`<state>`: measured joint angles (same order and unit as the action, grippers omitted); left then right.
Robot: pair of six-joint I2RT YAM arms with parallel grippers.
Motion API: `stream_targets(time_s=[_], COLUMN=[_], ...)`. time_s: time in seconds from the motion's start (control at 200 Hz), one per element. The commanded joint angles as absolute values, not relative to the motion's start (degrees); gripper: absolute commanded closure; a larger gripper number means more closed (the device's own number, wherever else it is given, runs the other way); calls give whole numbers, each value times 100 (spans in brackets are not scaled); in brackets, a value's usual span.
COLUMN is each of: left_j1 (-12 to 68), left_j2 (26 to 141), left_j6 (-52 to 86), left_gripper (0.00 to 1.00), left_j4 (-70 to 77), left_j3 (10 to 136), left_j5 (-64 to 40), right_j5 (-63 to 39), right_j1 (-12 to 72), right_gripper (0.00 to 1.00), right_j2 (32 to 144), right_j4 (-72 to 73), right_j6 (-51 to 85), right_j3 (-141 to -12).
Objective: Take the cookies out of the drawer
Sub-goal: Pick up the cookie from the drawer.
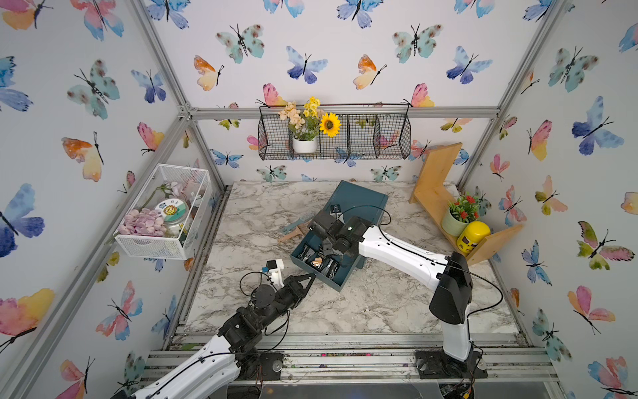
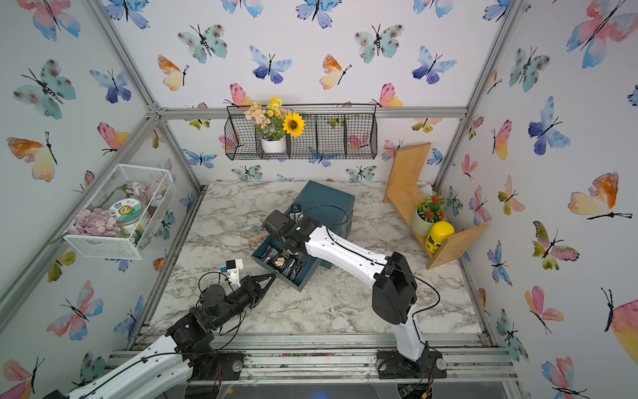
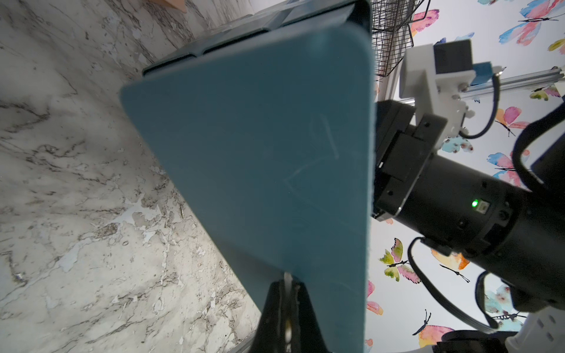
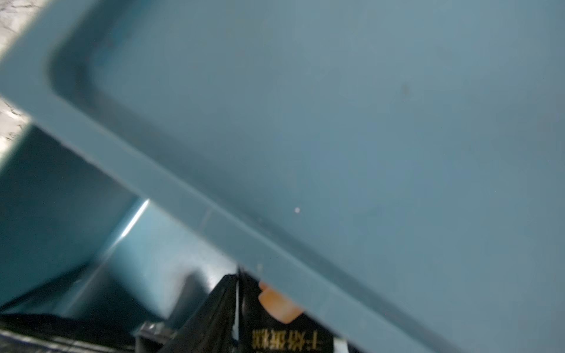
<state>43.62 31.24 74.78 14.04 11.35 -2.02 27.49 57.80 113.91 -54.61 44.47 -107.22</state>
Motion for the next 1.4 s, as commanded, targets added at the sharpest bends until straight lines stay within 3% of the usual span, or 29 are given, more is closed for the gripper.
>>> stream_targets(time_s=[0.0, 0.711, 1.397], left_j1=[4367, 4366, 4366], left_j2=[3129, 3120, 3113], left_j6=[7374, 7374, 7339], left_gripper=[100, 100, 100], left_j4=[1503, 1479, 1355], left_j3=[1241, 1261, 1362], left_j5=[-227, -177, -96], right_j5=[3060, 3168, 2729], right_j1=[5757, 5845, 6062], right_gripper=[45, 58, 65], right_j2=[11512, 11506, 10263], right_j4=[-5511, -5532, -5292], right_j6=[4473, 4418, 3950], right_j3=[-10758, -10778, -10761])
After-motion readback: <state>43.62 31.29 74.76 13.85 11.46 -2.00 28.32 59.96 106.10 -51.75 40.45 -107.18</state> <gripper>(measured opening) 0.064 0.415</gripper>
